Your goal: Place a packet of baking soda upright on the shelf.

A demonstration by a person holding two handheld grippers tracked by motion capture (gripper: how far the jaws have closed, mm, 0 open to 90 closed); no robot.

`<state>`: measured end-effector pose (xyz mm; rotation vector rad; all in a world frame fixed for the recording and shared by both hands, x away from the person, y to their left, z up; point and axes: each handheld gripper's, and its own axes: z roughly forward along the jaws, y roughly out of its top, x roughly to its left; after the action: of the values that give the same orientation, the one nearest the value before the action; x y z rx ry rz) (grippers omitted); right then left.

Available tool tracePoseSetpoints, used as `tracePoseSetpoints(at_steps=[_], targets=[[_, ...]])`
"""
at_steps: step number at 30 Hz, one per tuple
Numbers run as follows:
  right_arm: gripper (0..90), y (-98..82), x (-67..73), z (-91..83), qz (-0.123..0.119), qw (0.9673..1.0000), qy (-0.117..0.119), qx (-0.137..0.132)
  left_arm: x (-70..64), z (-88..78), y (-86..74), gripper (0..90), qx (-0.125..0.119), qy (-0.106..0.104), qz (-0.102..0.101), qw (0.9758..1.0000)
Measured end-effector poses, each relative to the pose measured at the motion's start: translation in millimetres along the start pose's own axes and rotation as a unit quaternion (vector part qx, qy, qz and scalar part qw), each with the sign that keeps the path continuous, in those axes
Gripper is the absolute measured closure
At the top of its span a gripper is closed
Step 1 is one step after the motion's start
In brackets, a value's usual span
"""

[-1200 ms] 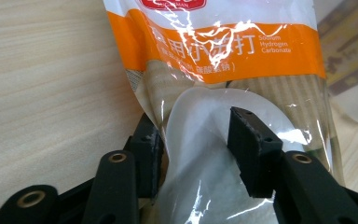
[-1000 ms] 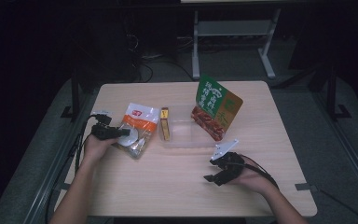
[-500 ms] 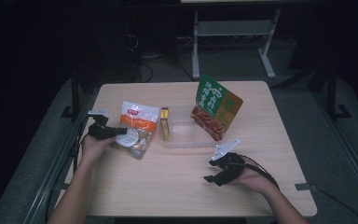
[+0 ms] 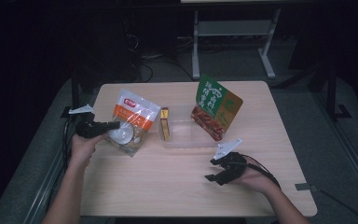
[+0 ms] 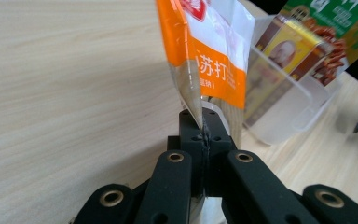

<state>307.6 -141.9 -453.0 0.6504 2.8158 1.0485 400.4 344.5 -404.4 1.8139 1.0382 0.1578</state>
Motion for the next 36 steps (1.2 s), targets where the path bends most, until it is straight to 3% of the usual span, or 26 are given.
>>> tracePoseSetpoints(at_steps=[10, 18, 21, 26, 28, 30, 31, 32, 36], targets=[[34.2, -0.2, -0.2, -4.0, 0.006, 0.9999, -0.012, -0.010, -16.4, -24.3, 2.3, 89.7, -0.016, 0.009, 0.018, 0.9997], [34.9, 2.4, -0.5, -13.8, 0.045, 0.9981, -0.010, -0.041, -34.5, -48.0, -1.5, 89.7, -0.017, 0.007, 0.036, 0.9992], [26.9, 3.7, -1.9, -16.1, 0.067, 0.9973, 0.003, -0.031, -45.1, -57.1, -5.9, 89.8, -0.018, 0.000, 0.044, 0.9989], [25.1, 8.6, 7.5, -17.8, 0.055, 0.9980, 0.013, -0.029, -62.5, -66.9, -12.8, 89.8, -0.017, -0.017, 0.057, 0.9981], [31.6, 8.1, 8.7, -18.7, 0.051, 0.9982, 0.011, -0.031, -70.5, -69.1, -15.2, 89.8, -0.018, -0.023, 0.065, 0.9975], [36.9, 8.2, 8.9, -22.0, 0.066, 0.9970, 0.019, -0.035, -78.6, -69.9, -16.0, 89.8, -0.022, -0.033, 0.069, 0.9968], [39.8, 7.2, 6.2, -22.9, 0.058, 0.9975, 0.017, -0.038, -82.8, -70.0, -15.9, 89.8, -0.022, -0.038, 0.073, 0.9963], [43.4, 7.5, 7.3, -26.4, 0.067, 0.9966, 0.017, -0.044, -87.1, -69.3, -15.6, 89.8, -0.024, -0.044, 0.077, 0.9958], [51.3, 9.1, 3.5, -39.3, 0.060, 0.9942, 0.022, -0.087, -104.8, -60.9, -12.0, 89.8, -0.021, -0.069, 0.091, 0.9933]])
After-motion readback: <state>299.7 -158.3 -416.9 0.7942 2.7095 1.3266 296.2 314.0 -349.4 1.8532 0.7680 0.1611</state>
